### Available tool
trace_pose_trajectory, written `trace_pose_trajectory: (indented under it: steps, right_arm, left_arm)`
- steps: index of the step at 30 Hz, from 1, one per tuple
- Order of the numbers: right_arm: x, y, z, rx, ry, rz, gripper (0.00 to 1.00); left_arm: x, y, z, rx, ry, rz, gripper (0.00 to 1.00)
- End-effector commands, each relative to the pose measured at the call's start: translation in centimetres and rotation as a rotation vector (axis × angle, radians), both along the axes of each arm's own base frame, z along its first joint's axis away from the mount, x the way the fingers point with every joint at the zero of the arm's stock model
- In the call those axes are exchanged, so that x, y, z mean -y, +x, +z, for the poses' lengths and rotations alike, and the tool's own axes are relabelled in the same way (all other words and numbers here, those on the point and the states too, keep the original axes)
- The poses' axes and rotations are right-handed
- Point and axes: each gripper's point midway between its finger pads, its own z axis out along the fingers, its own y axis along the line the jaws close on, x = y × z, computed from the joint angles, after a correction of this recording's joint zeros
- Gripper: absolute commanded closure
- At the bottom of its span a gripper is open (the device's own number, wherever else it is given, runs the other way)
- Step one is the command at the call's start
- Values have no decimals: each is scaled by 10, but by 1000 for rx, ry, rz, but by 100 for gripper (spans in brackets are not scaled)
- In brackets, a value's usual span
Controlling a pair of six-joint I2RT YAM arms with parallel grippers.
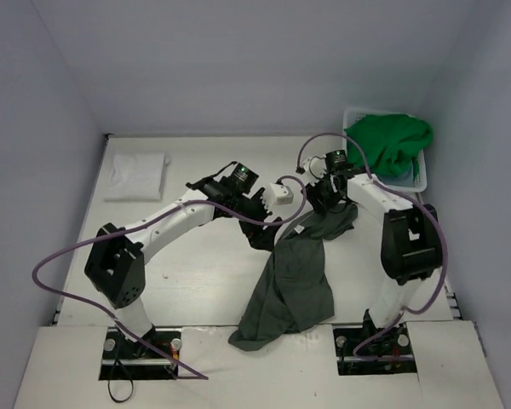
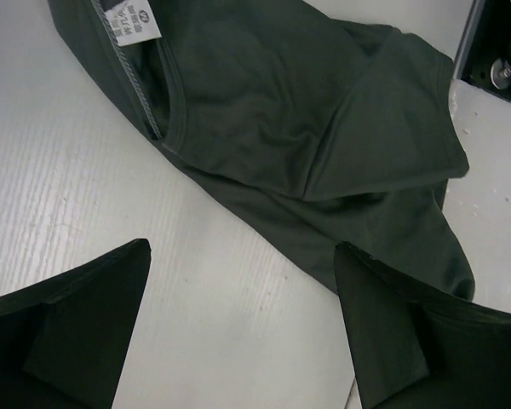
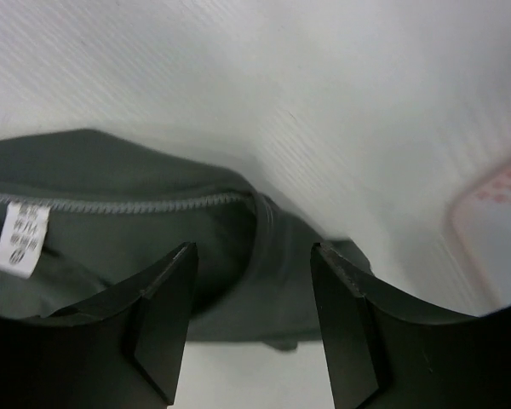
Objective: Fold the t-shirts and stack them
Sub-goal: Flatten out the tshirt
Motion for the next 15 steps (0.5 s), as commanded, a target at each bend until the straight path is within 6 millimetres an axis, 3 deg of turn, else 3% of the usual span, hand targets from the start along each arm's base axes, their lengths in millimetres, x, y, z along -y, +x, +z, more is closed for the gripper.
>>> trace_pose_trajectory:
  steps: [1, 5, 13, 15]
  right_arm:
    - [-17, 34, 3, 55, 55, 45, 48]
    - [-11, 51, -23, 12, 57, 25, 50]
    - [-5, 60, -22, 28, 49, 4, 60]
    - [-4, 59, -13, 46, 49, -3, 62]
  left_arm:
    - [23, 23, 21, 105, -118, 43, 17]
    - [30, 39, 16, 182, -158, 99, 18]
    - [51, 34, -13, 156, -108, 66, 17]
    - [60, 30, -19, 167, -93, 47, 17]
